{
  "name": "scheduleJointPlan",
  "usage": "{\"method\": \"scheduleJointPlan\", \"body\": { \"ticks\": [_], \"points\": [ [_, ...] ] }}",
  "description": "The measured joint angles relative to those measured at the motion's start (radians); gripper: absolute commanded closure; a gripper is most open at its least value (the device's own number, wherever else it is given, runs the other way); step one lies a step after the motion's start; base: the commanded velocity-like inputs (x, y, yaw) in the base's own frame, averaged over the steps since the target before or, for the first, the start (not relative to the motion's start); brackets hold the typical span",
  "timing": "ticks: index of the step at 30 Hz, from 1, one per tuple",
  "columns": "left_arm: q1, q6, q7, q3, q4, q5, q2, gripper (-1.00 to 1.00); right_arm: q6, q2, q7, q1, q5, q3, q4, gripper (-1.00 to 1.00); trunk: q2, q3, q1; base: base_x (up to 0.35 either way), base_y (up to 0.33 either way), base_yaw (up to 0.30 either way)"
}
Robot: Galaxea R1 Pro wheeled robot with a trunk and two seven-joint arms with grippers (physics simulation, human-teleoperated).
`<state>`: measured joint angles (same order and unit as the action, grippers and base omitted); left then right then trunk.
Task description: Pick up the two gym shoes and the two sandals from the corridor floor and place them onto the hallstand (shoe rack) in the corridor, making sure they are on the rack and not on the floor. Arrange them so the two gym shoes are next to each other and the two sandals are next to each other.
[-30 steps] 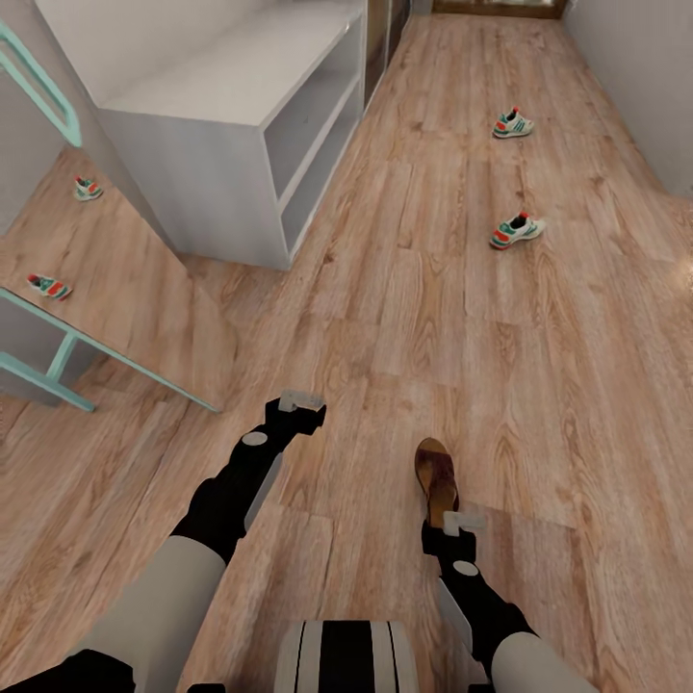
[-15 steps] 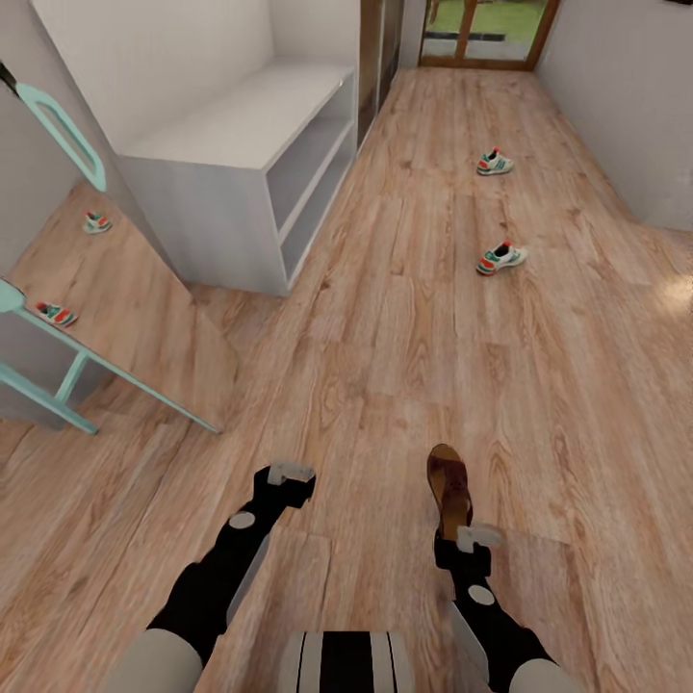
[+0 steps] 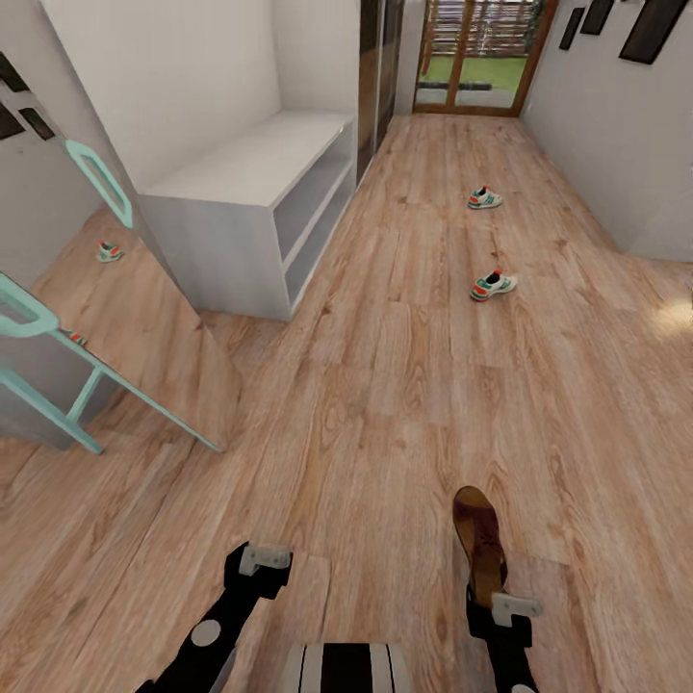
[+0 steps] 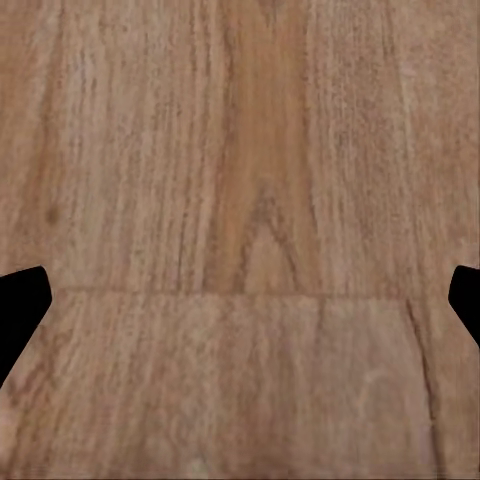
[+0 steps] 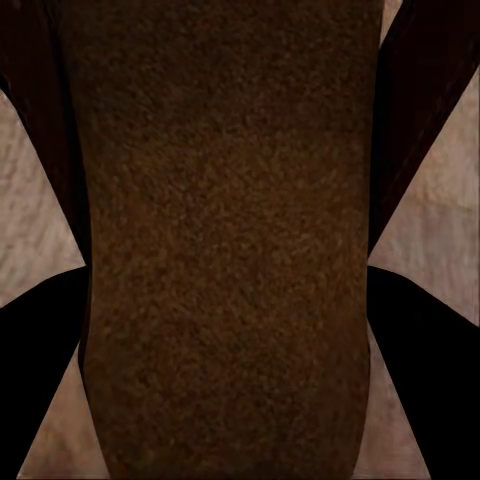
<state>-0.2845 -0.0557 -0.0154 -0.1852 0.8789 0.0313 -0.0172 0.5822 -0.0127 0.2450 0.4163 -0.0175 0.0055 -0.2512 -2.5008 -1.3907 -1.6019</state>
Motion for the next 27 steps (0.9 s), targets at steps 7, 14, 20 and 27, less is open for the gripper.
{"method": "scheduleJointPlan", "body": {
  "ticks": [7, 14, 20, 27],
  "points": [
    [0.028, -0.122, -0.011, 0.108, -0.132, -0.005, 0.004, -1.0, 0.12, -0.026, -0.002, -0.004, -0.007, 0.002, 0.131, 1.0, 0.022, 0.036, 0.013, 0.0, 0.0, 0.0],
    [0.03, -0.212, -0.012, 0.207, -0.258, -0.006, 0.004, -1.0, 0.155, -0.028, -0.003, -0.004, -0.01, 0.004, 0.155, 1.0, 0.071, 0.069, 0.04, 0.0, 0.0, 0.0],
    [0.03, -0.225, -0.014, 0.221, -0.346, -0.003, 0.006, -1.0, 0.158, -0.029, -0.003, -0.004, -0.01, 0.004, 0.162, 1.0, 0.113, 0.097, 0.063, 0.0, 0.0, 0.0],
    [0.03, -0.228, -0.013, 0.224, -0.36, -0.002, 0.014, -1.0, 0.158, -0.031, -0.003, -0.004, -0.01, 0.004, 0.163, 1.0, 0.162, 0.13, 0.09, 0.0, 0.0, -0.044]
  ]
}}
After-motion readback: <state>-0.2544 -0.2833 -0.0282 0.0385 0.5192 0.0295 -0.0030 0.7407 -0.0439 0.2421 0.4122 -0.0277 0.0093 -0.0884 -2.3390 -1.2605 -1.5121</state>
